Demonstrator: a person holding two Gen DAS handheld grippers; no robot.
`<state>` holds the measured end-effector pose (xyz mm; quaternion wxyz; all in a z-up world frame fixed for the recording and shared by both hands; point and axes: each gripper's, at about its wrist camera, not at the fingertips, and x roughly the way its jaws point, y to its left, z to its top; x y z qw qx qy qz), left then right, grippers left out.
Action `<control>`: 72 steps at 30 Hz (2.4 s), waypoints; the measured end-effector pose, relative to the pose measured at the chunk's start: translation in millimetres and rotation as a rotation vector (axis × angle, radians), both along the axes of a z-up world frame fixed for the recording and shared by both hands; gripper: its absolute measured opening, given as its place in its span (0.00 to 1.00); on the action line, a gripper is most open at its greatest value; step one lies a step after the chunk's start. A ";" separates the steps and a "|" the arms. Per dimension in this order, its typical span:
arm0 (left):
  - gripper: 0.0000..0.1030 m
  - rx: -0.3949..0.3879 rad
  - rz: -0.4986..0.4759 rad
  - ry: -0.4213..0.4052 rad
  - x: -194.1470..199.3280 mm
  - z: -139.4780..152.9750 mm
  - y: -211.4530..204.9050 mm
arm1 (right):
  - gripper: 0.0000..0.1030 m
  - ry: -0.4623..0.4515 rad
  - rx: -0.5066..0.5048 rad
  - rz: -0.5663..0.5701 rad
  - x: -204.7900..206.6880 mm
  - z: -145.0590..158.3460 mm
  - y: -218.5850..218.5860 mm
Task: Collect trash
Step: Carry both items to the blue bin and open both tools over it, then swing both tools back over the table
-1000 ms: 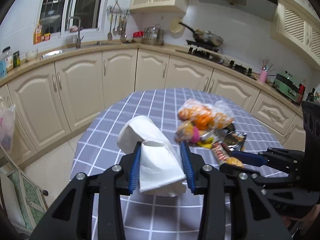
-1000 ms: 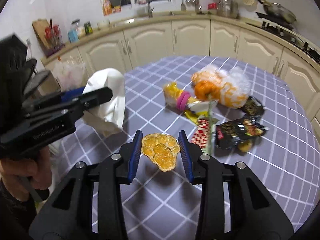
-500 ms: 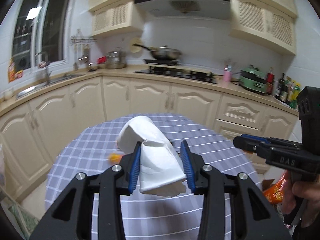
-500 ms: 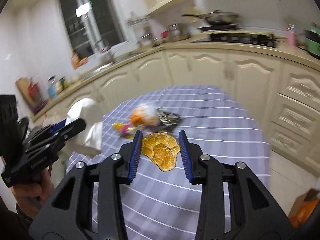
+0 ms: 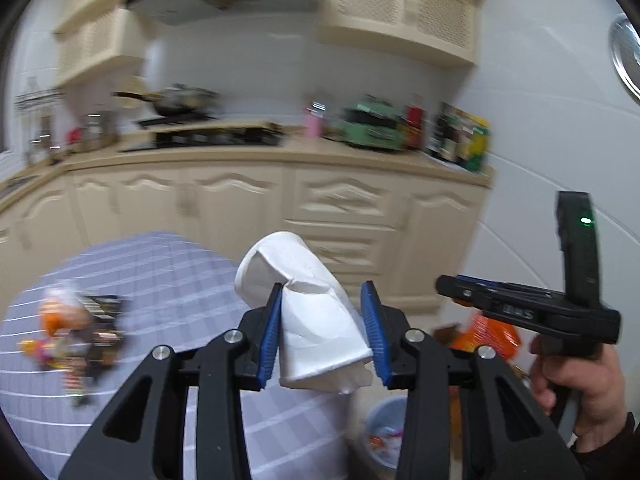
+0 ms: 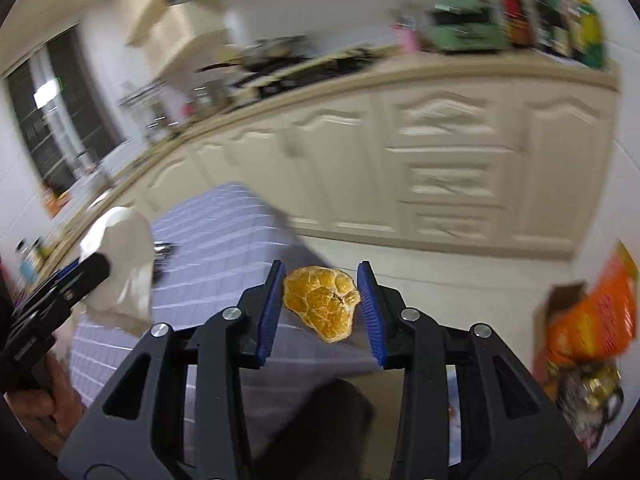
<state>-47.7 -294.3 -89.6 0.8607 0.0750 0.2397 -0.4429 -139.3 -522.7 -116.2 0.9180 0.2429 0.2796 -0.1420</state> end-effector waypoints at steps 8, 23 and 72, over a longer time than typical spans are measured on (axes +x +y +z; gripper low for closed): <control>0.37 0.117 -0.248 0.178 -41.4 -84.0 -112.8 | 0.36 0.132 0.185 -0.208 -67.7 -92.0 -79.8; 0.41 0.439 -0.415 0.448 -53.1 -247.7 -216.4 | 0.54 0.265 0.463 -0.349 -94.3 -216.7 -124.3; 0.91 -0.022 0.135 -0.015 41.3 4.1 27.4 | 0.94 -0.027 0.066 0.008 73.0 30.5 43.0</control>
